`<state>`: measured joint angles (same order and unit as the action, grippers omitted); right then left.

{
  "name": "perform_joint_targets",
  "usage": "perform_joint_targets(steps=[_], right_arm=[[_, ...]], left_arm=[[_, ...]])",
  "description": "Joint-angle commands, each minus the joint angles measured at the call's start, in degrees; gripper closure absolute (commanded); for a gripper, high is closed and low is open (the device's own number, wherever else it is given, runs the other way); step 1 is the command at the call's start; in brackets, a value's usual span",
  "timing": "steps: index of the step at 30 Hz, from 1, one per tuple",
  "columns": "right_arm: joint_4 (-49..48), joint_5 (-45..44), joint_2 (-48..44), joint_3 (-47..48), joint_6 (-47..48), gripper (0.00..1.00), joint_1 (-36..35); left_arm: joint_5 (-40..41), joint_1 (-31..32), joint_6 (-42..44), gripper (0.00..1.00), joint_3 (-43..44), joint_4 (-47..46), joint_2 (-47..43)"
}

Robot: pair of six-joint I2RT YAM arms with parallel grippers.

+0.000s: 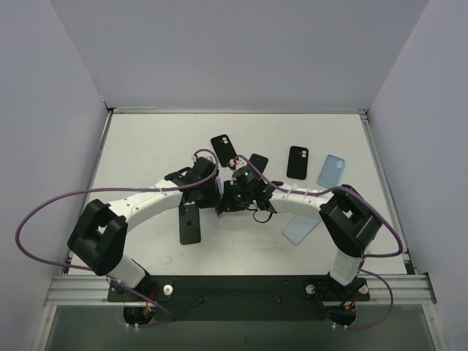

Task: Take the phone out of the phone case
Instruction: Remove the phone case from the phone.

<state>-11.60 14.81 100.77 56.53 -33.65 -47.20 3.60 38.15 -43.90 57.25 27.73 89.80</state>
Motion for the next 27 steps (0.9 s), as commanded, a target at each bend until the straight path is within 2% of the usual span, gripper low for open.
perform_joint_targets(steps=[1,13,27], right_arm=[[9.0,-0.7,-1.8,-3.4,1.0,1.00,0.7],[9.9,0.0,-7.3,-7.7,2.3,1.00,3.2],[10.9,-0.1,-9.6,-6.8,2.4,1.00,3.6]], left_arm=[[14.9,-4.4,0.7,1.00,-3.9,-2.3,7.7],[16.7,-8.4,7.4,1.00,-7.8,-1.0,-1.1],[8.5,-9.5,10.2,1.00,-7.2,-3.0,-9.8]])
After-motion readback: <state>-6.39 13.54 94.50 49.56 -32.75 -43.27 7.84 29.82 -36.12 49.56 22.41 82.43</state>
